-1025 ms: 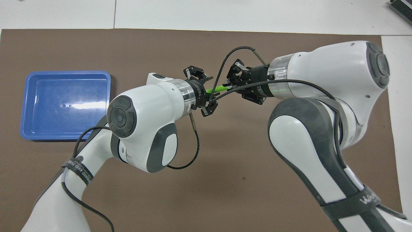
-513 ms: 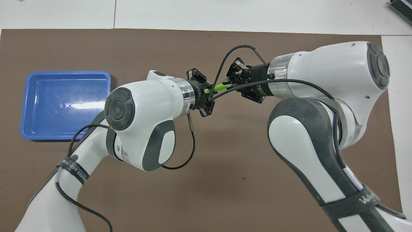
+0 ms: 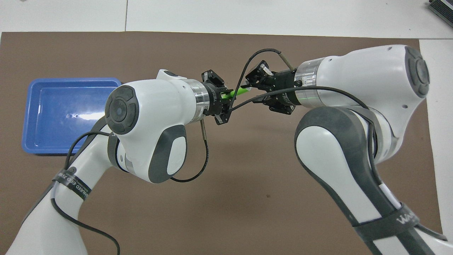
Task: Right arm passes pens to left for tray arrangement
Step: 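Lay the green pen in the tray with the left gripper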
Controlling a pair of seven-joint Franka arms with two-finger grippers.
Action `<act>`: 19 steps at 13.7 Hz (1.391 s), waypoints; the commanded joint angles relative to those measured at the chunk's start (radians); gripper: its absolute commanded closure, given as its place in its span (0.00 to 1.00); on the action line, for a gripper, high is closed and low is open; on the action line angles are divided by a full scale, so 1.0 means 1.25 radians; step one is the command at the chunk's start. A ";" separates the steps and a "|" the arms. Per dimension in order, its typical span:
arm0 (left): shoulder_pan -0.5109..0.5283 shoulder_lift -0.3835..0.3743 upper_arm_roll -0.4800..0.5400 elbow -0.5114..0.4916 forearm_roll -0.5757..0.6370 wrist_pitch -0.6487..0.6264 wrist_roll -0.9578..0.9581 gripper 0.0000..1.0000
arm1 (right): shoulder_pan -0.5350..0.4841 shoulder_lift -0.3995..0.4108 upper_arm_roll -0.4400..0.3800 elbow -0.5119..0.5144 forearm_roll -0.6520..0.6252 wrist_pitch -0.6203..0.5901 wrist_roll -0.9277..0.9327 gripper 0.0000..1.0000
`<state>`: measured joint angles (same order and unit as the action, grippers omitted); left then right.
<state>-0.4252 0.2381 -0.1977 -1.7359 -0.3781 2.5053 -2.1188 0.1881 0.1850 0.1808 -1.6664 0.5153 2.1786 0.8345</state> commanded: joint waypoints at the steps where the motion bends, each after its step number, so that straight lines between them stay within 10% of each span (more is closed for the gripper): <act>1: 0.008 -0.004 -0.003 0.009 0.009 -0.020 0.019 1.00 | -0.031 -0.011 -0.002 0.004 -0.041 -0.061 -0.062 0.00; 11: 0.086 -0.030 0.002 -0.004 0.009 -0.189 0.456 1.00 | -0.228 -0.055 -0.002 -0.090 -0.305 -0.175 -0.730 0.00; 19: 0.139 -0.060 0.020 -0.048 0.063 -0.285 0.831 1.00 | -0.261 -0.071 -0.002 -0.244 -0.426 -0.042 -0.828 0.20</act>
<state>-0.2946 0.2032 -0.1771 -1.7619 -0.3401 2.1991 -1.1802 -0.1190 0.1367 0.1656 -1.9044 0.0125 2.0855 -0.1798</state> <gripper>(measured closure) 0.815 0.132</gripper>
